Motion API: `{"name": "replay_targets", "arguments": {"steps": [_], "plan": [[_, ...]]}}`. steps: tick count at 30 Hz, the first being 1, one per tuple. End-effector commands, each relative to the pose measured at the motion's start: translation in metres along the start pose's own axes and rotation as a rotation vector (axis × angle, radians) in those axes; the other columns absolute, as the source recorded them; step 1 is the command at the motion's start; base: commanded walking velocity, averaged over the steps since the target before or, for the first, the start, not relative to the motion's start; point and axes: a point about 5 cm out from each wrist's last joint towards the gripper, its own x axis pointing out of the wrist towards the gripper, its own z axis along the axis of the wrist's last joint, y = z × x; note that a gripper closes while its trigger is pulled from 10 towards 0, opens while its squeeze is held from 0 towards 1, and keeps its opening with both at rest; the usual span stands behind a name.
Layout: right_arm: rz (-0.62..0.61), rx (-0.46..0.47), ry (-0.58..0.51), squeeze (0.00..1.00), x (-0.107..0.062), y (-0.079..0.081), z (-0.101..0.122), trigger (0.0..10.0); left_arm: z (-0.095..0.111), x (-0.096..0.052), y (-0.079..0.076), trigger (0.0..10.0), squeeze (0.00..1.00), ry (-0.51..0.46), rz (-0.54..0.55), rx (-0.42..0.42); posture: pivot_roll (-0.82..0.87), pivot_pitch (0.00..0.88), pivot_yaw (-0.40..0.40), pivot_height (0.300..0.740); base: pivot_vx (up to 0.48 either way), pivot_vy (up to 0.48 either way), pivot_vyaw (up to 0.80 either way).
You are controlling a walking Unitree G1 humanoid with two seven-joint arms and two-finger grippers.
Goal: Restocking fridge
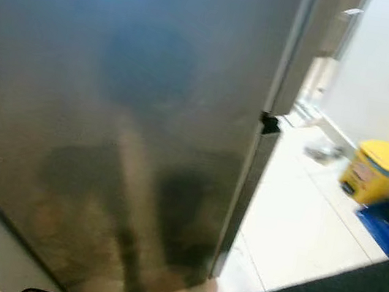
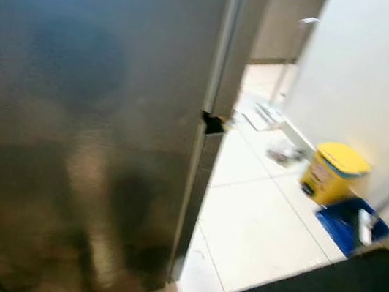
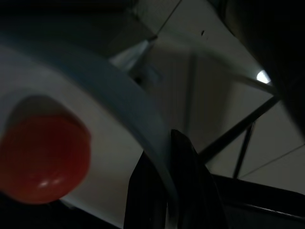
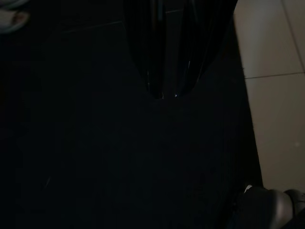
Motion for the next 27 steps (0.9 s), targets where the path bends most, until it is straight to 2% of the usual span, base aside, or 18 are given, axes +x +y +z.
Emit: {"name": "replay_targets", "arguments": {"steps": [1, 10, 12, 13, 14, 15, 16, 19, 20, 24, 27], "plan": [[-0.007, 0.010, -0.042, 0.00, 0.000, -0.001, 0.006, 10.0, 0.040, 0.000, 0.027, 10.0, 0.00, -0.160, 0.110, 0.055, -0.05, 0.000, 0.028, 0.740, 0.000, 0.000, -0.80], [-0.035, -0.014, -0.116, 0.00, 0.000, -0.003, 0.014, 10.0, 0.043, 0.000, 0.027, 10.0, 0.00, -0.164, 0.107, 0.054, -0.06, 0.000, 0.025, 0.740, 0.000, 0.000, -0.80], [-0.035, -0.017, -0.128, 0.00, 0.000, -0.002, 0.015, 10.0, 0.043, 0.000, 0.026, 10.0, 0.00, -0.164, 0.105, 0.054, -0.06, 0.000, 0.023, 0.740, 0.000, 0.000, 0.00], [-0.044, -0.026, -0.351, 0.00, 0.006, -0.023, 0.121, 10.0, 0.042, 0.000, 0.025, 10.0, 0.00, -0.163, 0.103, 0.054, -0.06, 0.000, 0.021, 0.740, 0.000, 0.000, 0.00], [-0.046, -0.041, -0.425, 0.00, 0.002, -0.029, 0.159, 10.0, 0.042, 0.000, 0.025, 10.0, 0.00, -0.162, 0.102, 0.054, -0.06, 0.000, 0.021, 0.740, 0.000, 0.000, 0.00], [-0.046, -0.041, -0.425, 0.00, 0.002, -0.029, 0.159, 10.0, 0.042, 0.000, 0.025, 10.0, 0.00, -0.162, 0.102, 0.054, -0.06, 0.000, 0.021, 0.740, 0.000, 0.000, 0.00], [-0.035, -0.079, -0.470, 0.00, -0.003, -0.032, 0.183, 10.0, 0.042, 0.000, 0.025, 10.0, 0.00, -0.163, 0.102, 0.052, -0.06, 0.000, 0.019, 0.740, 0.000, 0.000, 0.00], [-0.025, -0.106, -0.486, 0.00, -0.005, -0.032, 0.191, 10.0, 0.042, 0.000, 0.025, 10.0, 0.00, -0.164, 0.102, 0.051, -0.06, 0.000, 0.018, 0.740, 0.000, 0.000, 0.00], [-0.006, -0.125, -0.533, 0.00, -0.009, -0.029, 0.205, 10.0, 0.042, 0.000, 0.024, 10.0, 0.00, -0.164, 0.102, 0.053, -0.06, 0.000, 0.017, 0.740, 0.000, 0.000, 0.00], [-0.019, -0.181, -0.563, 0.00, -0.012, -0.027, 0.217, 10.0, 0.041, 0.000, 0.023, 10.0, 0.00, -0.163, 0.102, 0.059, -0.05, 0.000, 0.019, 0.740, 0.000, 0.000, 0.00], [-0.004, -0.181, -0.598, 0.00, -0.014, -0.024, 0.225, 10.0, 0.039, 0.000, 0.023, 10.0, 0.00, -0.157, 0.105, 0.066, -0.05, 0.000, 0.022, 0.740, 0.000, 0.000, 0.00]]}}
